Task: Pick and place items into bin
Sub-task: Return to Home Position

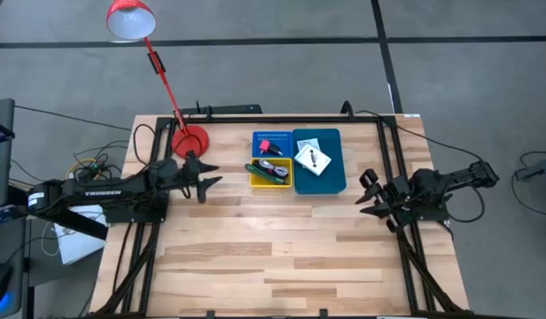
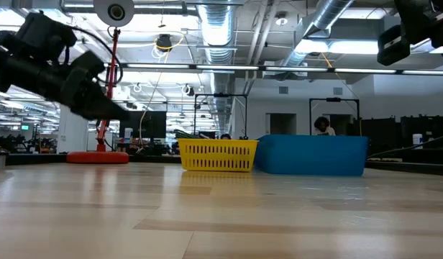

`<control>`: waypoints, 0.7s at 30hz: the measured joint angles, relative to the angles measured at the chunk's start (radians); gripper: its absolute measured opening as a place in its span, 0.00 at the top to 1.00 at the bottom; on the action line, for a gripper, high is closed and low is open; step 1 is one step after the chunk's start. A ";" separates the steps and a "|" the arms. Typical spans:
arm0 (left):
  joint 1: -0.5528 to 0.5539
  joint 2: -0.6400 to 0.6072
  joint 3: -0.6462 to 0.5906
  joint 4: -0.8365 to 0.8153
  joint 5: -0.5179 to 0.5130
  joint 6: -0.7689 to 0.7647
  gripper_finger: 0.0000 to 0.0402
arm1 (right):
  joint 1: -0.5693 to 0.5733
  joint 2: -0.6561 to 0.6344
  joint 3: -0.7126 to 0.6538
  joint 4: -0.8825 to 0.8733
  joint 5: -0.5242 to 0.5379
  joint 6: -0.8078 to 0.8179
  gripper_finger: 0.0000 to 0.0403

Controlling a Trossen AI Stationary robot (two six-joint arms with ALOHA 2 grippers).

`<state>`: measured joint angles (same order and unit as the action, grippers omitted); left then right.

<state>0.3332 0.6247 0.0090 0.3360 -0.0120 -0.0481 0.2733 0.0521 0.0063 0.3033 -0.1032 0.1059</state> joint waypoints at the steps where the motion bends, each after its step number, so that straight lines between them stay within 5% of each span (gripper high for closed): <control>1: 0.000 0.000 0.000 -0.033 0.000 0.002 0.56 | 0.000 0.000 0.000 -0.006 0.000 0.000 0.73; 9: 0.000 0.000 -0.001 -0.297 0.002 0.005 0.56 | 0.000 0.000 0.000 -0.040 0.000 0.000 0.73; 21: 0.000 0.012 0.008 -0.321 0.003 0.012 0.56 | 0.000 0.000 -0.001 -0.042 -0.001 0.000 0.73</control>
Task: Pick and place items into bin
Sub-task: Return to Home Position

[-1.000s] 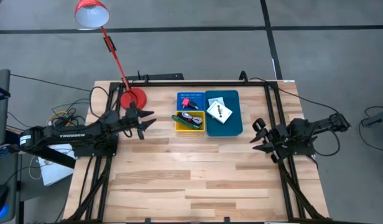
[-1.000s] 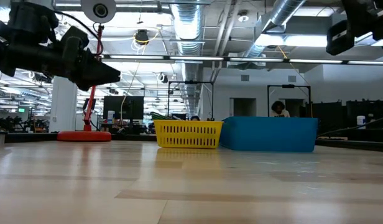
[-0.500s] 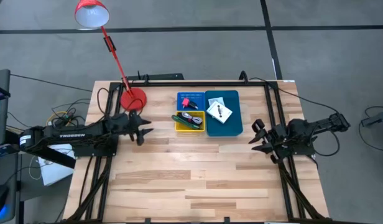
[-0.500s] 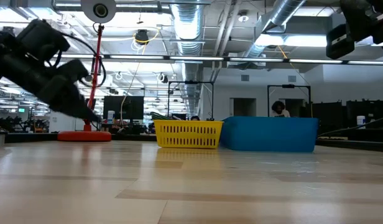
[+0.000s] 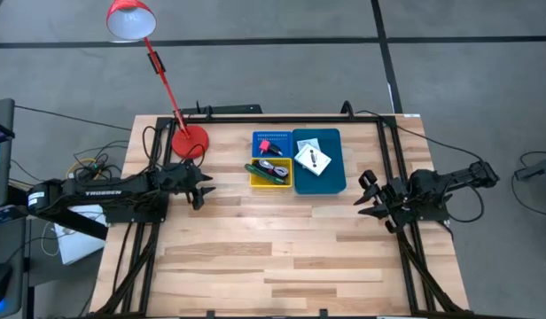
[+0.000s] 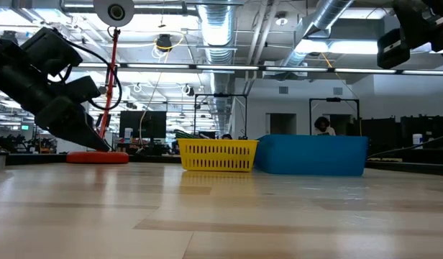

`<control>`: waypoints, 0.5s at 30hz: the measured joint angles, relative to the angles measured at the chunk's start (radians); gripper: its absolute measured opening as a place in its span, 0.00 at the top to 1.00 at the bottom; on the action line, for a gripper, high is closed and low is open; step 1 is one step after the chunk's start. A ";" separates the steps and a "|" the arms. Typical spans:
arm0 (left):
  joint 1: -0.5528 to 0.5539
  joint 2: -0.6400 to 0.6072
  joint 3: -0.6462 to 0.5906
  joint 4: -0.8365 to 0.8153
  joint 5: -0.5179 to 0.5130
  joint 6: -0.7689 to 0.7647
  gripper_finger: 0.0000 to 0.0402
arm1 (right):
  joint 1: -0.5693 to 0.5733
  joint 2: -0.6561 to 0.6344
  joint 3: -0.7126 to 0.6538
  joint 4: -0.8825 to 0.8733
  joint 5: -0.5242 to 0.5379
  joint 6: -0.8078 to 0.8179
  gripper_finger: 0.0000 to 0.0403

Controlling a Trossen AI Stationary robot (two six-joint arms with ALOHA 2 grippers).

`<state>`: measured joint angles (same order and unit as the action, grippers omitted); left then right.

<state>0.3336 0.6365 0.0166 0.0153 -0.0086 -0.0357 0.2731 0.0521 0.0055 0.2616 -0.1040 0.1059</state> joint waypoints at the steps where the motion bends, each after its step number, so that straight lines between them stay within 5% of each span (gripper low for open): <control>1: 0.000 -0.001 0.000 -0.001 0.000 0.001 0.56 | 0.000 0.000 0.000 0.000 0.000 0.000 0.73; 15: 0.000 -0.249 -0.005 0.007 -0.002 -0.008 0.55 | 0.000 0.000 0.000 0.000 0.000 0.000 0.73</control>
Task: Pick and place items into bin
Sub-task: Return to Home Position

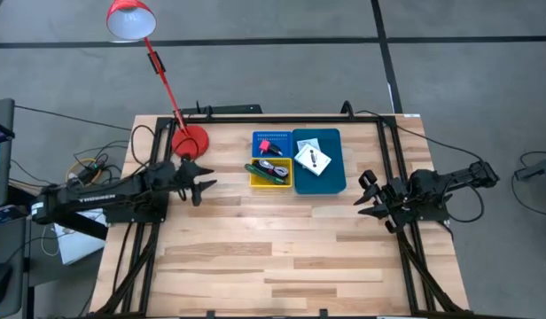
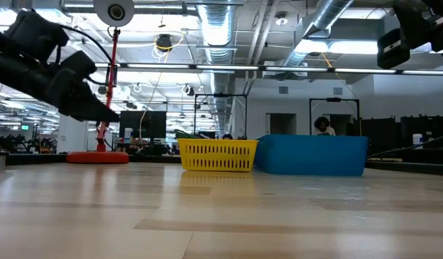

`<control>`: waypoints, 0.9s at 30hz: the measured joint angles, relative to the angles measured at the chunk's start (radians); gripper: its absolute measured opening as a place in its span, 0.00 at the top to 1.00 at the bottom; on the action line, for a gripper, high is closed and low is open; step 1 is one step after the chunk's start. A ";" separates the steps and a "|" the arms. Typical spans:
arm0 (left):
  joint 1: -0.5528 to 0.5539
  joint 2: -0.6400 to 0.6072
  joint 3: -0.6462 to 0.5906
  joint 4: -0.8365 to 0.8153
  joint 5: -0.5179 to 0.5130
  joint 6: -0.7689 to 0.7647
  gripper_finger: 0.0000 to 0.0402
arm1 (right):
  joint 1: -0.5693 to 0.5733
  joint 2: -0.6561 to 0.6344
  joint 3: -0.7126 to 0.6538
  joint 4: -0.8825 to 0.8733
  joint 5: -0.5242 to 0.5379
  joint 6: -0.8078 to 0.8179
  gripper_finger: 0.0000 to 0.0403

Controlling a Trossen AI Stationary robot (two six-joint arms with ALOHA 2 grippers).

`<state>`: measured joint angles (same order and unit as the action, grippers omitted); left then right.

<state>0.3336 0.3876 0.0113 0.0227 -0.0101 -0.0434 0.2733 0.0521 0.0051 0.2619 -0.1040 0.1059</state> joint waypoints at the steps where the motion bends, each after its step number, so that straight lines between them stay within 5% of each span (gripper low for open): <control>1: 0.000 -0.020 0.000 0.000 0.000 0.002 0.55 | 0.000 0.000 0.000 0.000 0.000 0.000 0.73; 27: 0.000 -0.388 -0.001 0.005 -0.003 0.005 0.55 | 0.000 0.000 0.000 0.000 0.000 0.000 0.73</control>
